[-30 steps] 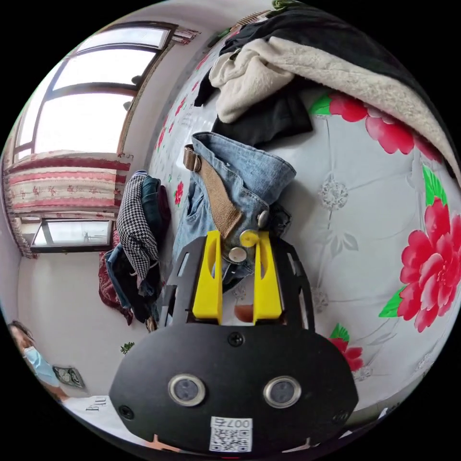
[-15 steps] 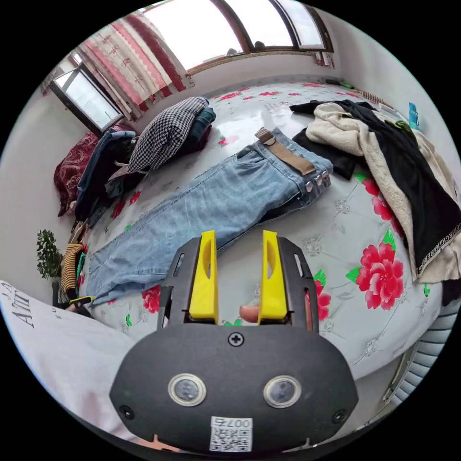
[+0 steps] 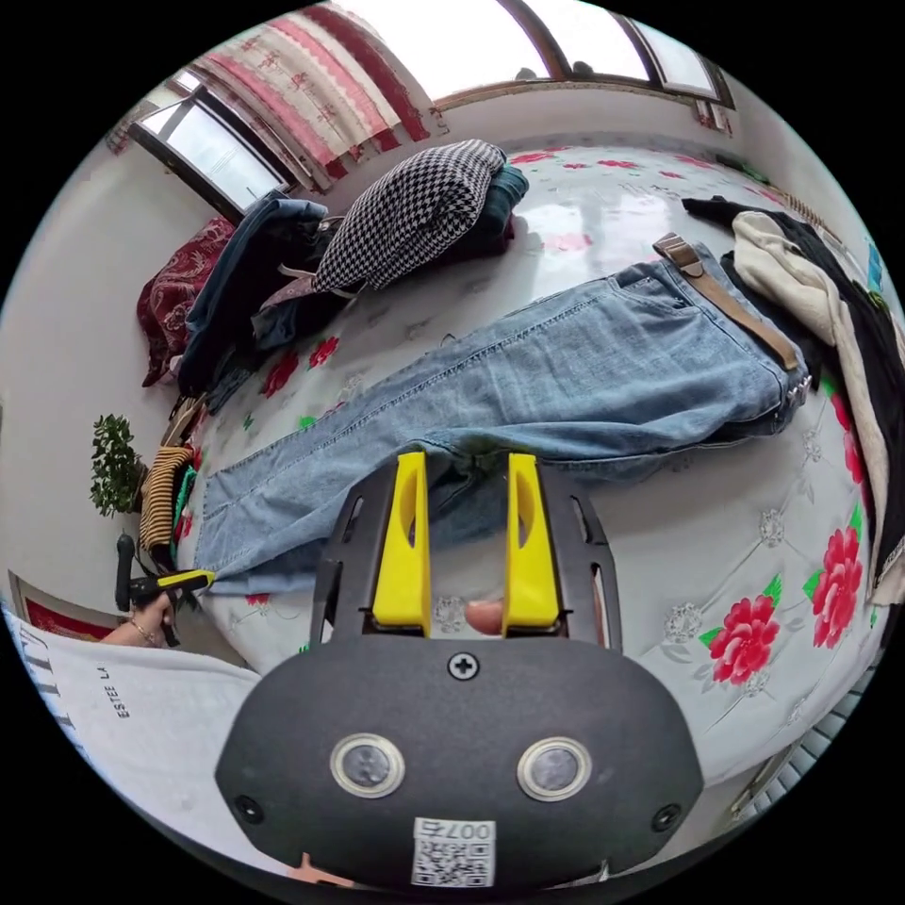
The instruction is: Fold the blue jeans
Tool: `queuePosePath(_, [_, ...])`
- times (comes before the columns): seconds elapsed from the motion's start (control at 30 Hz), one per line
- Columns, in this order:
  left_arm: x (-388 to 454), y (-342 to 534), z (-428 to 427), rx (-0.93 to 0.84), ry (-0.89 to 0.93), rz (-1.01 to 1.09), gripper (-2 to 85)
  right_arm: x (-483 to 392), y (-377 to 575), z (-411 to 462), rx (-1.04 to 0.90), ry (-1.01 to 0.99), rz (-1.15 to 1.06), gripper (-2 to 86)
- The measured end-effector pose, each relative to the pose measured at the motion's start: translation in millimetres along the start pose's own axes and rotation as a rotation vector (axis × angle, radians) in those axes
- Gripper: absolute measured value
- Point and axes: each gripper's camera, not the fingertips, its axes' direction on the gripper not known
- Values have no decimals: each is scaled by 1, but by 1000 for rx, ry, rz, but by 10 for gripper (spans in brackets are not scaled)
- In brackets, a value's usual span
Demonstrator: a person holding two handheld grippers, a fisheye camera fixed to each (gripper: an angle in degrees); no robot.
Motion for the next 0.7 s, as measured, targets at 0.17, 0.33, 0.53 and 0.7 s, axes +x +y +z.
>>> queuePosePath(0.17, [-11,1,0,8,28,2,-10,-26,27,-15,44,83,-42,121])
queuePosePath(0.33, [-23,1,0,6,60,-18,-10,-44,45,-15,1,232,-135,124])
queuePosePath(0.53, [-33,2,0,2,81,-24,-10,-50,41,-7,-58,307,-146,124])
queuePosePath(0.7, [-39,5,0,9,91,-33,-10,-35,12,-65,191,14,73,125])
